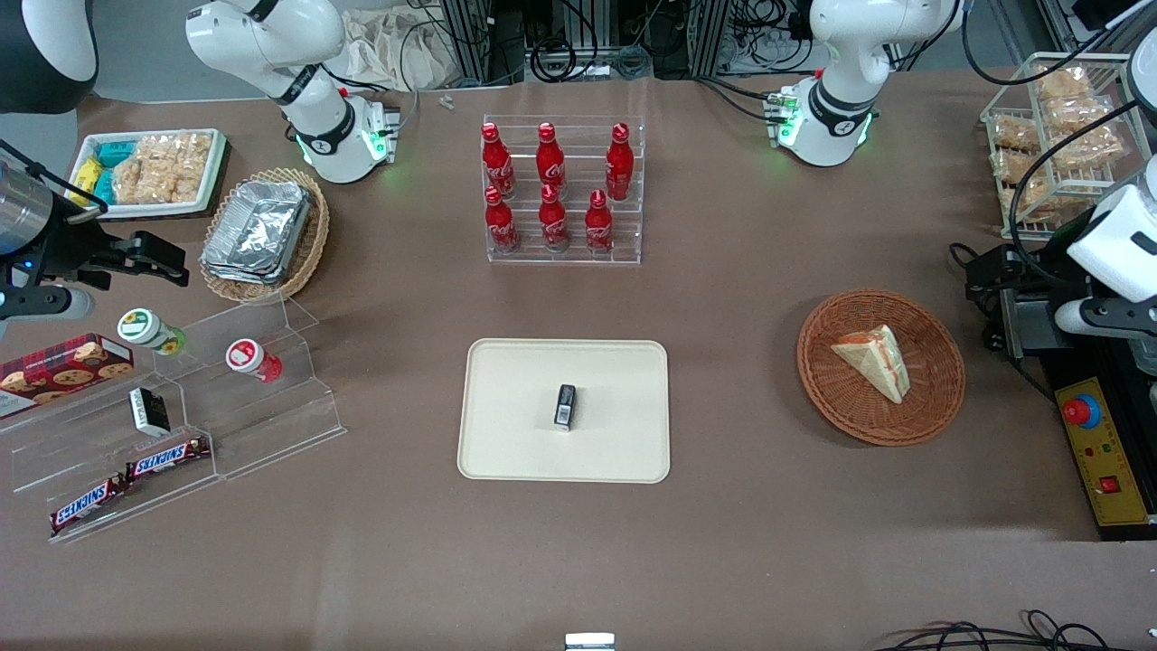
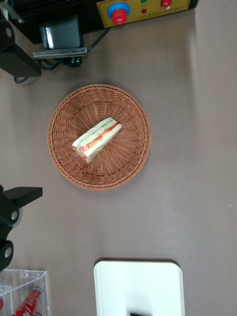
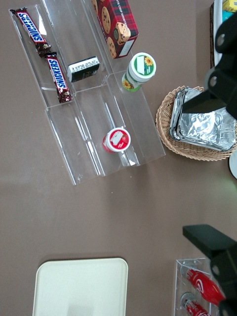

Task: Place sandwich from basket to tray
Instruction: 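Move the left gripper toward the wicker basket with the sandwich, then lower the left gripper onto the sandwich and close on it, then lift the sandwich and carry it with the left gripper over the white tray, then lower the sandwich onto the tray beside the black box and open the left gripper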

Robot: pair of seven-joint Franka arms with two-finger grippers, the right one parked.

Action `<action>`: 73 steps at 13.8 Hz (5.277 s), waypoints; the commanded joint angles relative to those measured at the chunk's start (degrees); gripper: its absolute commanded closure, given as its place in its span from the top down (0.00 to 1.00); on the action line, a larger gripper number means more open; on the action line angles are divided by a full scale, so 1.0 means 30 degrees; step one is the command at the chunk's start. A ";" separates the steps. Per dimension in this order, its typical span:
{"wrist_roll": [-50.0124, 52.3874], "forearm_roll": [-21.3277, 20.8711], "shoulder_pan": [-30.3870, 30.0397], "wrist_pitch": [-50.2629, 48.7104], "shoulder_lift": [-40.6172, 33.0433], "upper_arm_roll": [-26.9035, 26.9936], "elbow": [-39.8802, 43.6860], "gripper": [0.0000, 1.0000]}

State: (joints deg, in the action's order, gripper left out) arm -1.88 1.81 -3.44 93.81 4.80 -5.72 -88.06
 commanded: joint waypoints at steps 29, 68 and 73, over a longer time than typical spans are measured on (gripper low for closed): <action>1.6329 -0.1247 -0.0698 1.1913 0.5721 -0.0085 -0.9699 1.00; 1.3544 -0.7194 0.5074 1.2323 1.4428 -0.7028 0.1493 1.00; 1.3897 -0.5407 0.4722 1.1946 1.1678 -0.6941 0.1318 1.00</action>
State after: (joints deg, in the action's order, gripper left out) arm 38.31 -15.91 10.81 130.78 44.69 -26.93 -82.58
